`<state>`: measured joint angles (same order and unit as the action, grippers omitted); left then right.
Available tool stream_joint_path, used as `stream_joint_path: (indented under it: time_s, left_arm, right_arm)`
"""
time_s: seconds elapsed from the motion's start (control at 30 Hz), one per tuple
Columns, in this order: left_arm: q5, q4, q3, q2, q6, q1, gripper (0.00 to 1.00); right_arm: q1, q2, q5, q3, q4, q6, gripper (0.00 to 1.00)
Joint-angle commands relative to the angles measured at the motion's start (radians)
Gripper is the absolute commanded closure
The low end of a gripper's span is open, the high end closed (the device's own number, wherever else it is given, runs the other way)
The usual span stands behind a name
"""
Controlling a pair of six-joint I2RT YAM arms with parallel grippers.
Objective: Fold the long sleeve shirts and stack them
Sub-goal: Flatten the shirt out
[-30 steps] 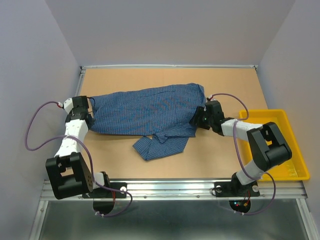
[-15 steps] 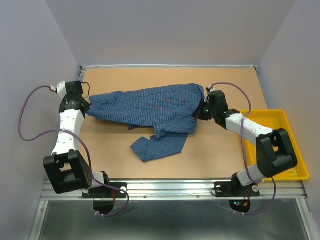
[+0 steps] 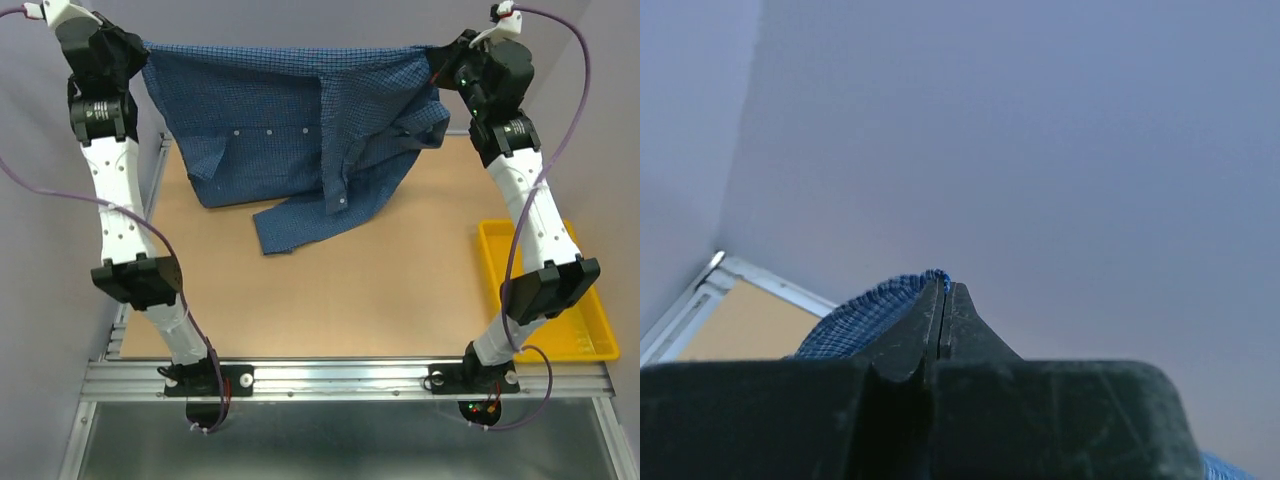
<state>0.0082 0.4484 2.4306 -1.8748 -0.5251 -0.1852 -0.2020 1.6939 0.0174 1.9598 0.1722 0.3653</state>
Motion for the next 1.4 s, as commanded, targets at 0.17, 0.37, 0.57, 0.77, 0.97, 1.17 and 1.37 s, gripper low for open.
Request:
stream_joint_path:
  time_s: [0.17,0.37,0.57,0.77,0.97,1.17,1.37]
  left_arm:
    - [0.113,-0.412,-0.409,0.405,0.05,-0.016,1.0]
    - [0.145,-0.341,-0.344,0.419,0.039,-0.014,1.0]
    - [0.136,-0.312,-0.285,0.462,0.051,-0.014,1.0]
    - [0.108,-0.286,-0.298,0.508,0.066,-0.014,1.0]
    - [0.119,-0.266,-0.324,0.468,0.051,-0.016,1.0]
    - [0.16,-0.269,-0.305,0.335,0.013,-0.014,1.0]
    - [0.222,-0.244,-0.024,0.079,-0.085,-0.014,1.0]
  right_arm:
    - [0.016,-0.272,-0.05,-0.252,-0.326,-0.055,0.99]
    - [0.018,-0.324,0.004,-0.271,-0.309,-0.049,0.99]
    - [0.016,-0.347,0.056,-0.191,-0.272,-0.065,0.99]
    - [0.016,-0.372,0.081,-0.176,-0.252,-0.049,0.99]
    - [0.018,-0.289,0.078,-0.142,-0.223,-0.054,0.99]
    - [0.016,-0.078,0.108,0.003,-0.217,-0.058,0.99]
    - [0.018,0.156,0.089,0.283,-0.214,-0.098,0.99]
